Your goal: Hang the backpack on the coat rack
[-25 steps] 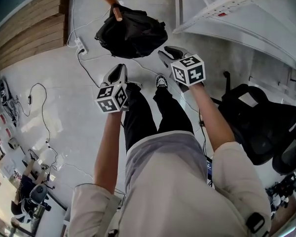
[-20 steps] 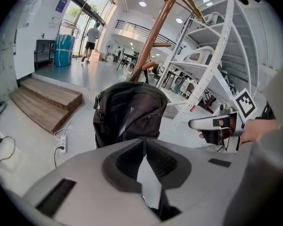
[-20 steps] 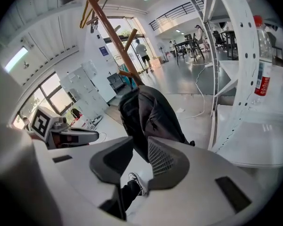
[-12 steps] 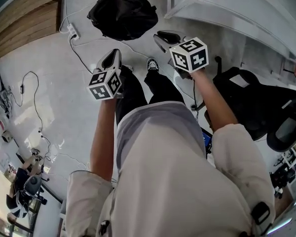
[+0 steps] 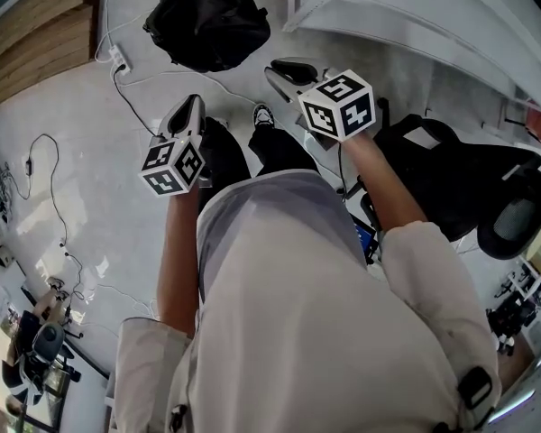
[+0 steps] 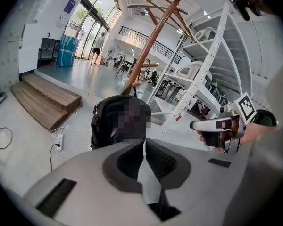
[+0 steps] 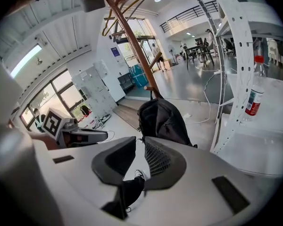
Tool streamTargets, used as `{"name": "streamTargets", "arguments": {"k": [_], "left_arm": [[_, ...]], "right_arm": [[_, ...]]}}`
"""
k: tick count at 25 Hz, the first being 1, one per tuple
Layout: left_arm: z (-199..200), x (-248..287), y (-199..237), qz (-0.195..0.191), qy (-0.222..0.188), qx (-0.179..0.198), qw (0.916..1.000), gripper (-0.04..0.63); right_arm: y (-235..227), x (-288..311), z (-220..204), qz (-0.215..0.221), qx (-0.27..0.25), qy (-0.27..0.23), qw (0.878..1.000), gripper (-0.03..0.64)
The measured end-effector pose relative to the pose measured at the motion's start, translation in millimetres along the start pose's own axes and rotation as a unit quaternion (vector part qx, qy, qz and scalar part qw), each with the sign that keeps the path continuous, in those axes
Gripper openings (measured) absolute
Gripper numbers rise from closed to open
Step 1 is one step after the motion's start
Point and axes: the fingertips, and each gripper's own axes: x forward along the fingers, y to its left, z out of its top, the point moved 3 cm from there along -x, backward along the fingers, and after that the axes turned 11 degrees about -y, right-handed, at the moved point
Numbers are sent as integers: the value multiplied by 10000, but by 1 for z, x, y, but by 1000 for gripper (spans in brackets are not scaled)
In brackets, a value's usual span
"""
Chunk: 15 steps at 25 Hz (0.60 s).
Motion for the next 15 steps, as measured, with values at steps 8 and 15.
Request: {"name": "streamTargets", "arguments": {"k": [8,15], "left_arm": [[22,-28,-16,106,-407,-9,9991,21],[42,-45,-22,219,-703,296,9968,21]], "right_arm": [[23,-21,14,49,-159,-210,9996,66],[38,-40,23,158,-288,-280,9991,66]]}}
